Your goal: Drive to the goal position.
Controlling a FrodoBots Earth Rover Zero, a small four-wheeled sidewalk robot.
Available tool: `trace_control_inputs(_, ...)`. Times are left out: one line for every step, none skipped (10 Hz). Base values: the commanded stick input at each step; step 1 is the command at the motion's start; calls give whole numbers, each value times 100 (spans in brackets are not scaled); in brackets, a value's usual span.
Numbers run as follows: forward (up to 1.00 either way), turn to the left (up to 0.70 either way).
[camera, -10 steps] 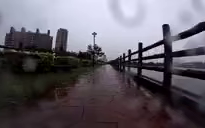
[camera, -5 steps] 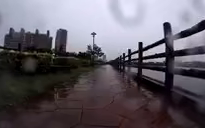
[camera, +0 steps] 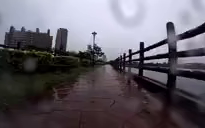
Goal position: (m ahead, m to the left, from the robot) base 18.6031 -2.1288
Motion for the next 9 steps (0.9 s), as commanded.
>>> trace_control_inputs(100, 0)
trace_control_inputs(100, 0)
trace_control_inputs(100, 0)
trace_control_inputs(100, 0)
trace_control_inputs(100, 0)
trace_control_inputs(100, 0)
trace_control_inputs(100, 0)
trace_control_inputs(100, 0)
trace_control_inputs(100, 0)
